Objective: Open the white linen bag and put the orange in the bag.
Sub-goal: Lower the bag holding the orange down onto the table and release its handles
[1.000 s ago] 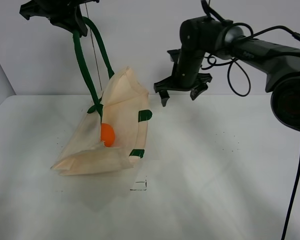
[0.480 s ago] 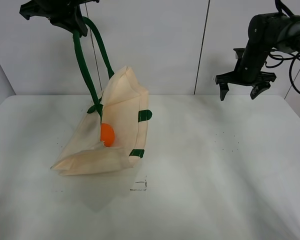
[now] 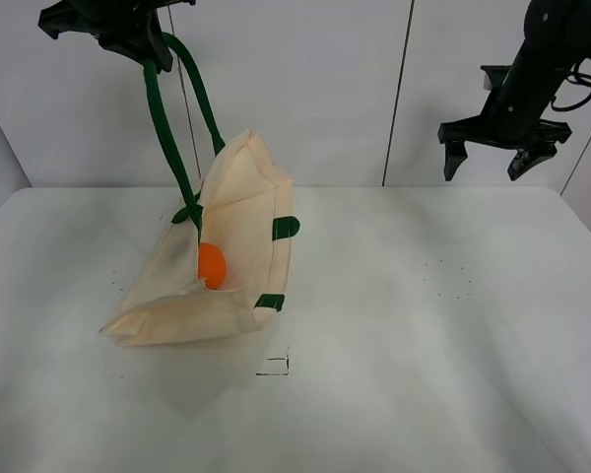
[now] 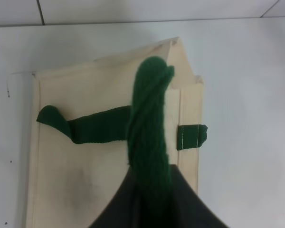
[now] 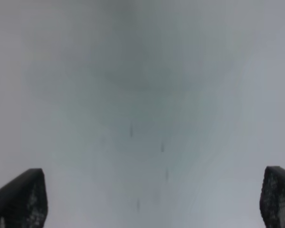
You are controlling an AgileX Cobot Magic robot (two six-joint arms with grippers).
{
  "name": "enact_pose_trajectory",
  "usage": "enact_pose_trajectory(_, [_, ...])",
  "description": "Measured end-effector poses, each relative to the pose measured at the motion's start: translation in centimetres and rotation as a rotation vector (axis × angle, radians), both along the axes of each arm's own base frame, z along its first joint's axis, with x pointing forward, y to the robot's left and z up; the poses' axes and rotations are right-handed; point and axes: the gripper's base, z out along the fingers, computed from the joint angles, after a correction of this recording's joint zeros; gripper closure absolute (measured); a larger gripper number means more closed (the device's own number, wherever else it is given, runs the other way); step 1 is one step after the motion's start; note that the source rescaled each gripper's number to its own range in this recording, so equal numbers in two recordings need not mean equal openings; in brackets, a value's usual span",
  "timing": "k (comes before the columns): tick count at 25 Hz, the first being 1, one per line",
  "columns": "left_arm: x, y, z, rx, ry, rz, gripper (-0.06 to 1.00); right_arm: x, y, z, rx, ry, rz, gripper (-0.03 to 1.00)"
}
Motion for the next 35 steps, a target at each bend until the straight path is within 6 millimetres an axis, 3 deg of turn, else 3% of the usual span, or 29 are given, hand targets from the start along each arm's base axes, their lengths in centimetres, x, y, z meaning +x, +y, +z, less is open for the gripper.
enact_pose_trajectory(5, [0.0,0.0,0.0,0.0,0.0,0.0,0.94,-7.4,-0.4,2.0,-0.004,0.063,0.0,-0.03])
enact_pose_trajectory(11, [0.0,0.0,0.0,0.002,-0.001,-0.003,0.94,-18.8,-1.1,2.9,-0.006,0.101,0.0,-0.03])
enact_pose_trajectory(16, [0.0,0.0,0.0,0.008,-0.003,-0.012,0.94,-28.1,-1.7,1.3,-0.007,0.074,0.01,-0.03])
enact_pose_trajectory(21, [0.0,0.0,0.0,0.009,-0.003,-0.013,0.94,-35.0,-2.1,-0.4,-0.003,-0.179,0.031,-0.03])
enact_pose_trajectory(24, [0.0,0.0,0.0,0.009,-0.003,-0.013,0.94,-38.2,-2.3,-1.2,0.002,-0.326,0.033,-0.03])
enact_pose_trajectory(28, [0.0,-0.1,0.0,0.009,-0.004,-0.016,0.94,-41.1,-2.4,-0.4,0.01,-0.524,0.031,-0.03])
enact_pose_trajectory(35, [0.0,-0.1,0.0,0.009,-0.004,-0.017,0.94,-43.8,-2.6,-0.1,0.01,-0.692,0.012,-0.03])
